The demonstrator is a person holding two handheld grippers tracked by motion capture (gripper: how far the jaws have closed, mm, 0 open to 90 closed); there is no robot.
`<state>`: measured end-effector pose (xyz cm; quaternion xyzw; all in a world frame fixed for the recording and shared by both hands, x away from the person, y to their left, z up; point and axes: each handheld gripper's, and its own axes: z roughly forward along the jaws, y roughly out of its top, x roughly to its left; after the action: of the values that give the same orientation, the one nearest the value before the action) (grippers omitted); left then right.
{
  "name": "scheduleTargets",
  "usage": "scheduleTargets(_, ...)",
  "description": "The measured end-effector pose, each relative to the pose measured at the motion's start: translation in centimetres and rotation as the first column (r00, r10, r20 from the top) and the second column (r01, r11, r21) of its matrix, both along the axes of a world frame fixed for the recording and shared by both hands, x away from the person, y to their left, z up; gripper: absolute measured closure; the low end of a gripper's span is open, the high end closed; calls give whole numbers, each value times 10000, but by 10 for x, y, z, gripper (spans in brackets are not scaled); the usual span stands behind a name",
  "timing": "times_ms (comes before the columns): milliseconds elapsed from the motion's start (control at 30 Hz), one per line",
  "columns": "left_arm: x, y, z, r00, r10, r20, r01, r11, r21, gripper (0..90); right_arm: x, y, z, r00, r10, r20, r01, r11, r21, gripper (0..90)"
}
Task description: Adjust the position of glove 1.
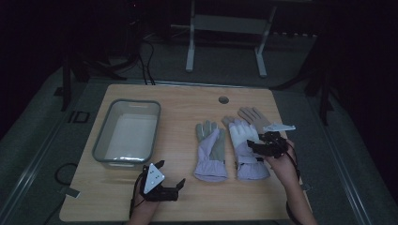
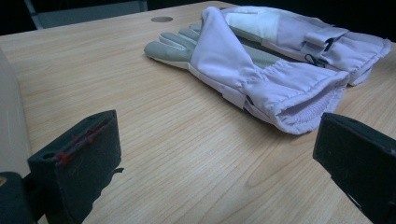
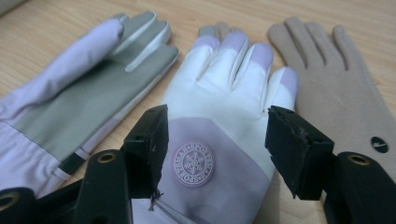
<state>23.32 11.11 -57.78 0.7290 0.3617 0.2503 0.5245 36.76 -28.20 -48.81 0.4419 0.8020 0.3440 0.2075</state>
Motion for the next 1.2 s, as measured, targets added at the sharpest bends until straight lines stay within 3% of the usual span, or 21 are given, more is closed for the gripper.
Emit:
scheduleTargets(200,0,0,0,10000,-49,-43,49,10000,-9,13,5,0,-21,9983,32,-584,-20,9998,205,390)
scheduleTargets(300,0,0,0,10000,-30,-34,30,10000,8,13,4,2,-34,9954,172,-938,-170,9999,32,372)
scheduleTargets(400,0,0,0,10000,-5,-30,5,10000,13,13,3,4,-44,9960,25,-898,-46,9997,-235,397)
scheduleTargets(600,0,-1,0,10000,5,-2,-5,10000,15,13,-3,8,-50,9982,144,-578,-165,9992,-358,595)
scheduleTargets(700,0,-1,0,10000,19,3,-19,10000,38,13,-6,11,-50,9987,111,-493,-133,9989,-454,633)
scheduleTargets(833,0,0,0,10000,18,-23,-18,10000,0,13,-9,11,-48,9990,-145,-432,134,9996,-243,695)
scheduleTargets(933,0,0,0,10000,18,-47,-18,10000,-8,13,-13,10,-40,9991,-290,-321,284,9994,-217,740)
scheduleTargets(1200,0,0,0,10000,38,-36,-38,10000,-14,13,-26,0,-13,9964,-850,-79,852,9951,497,765)
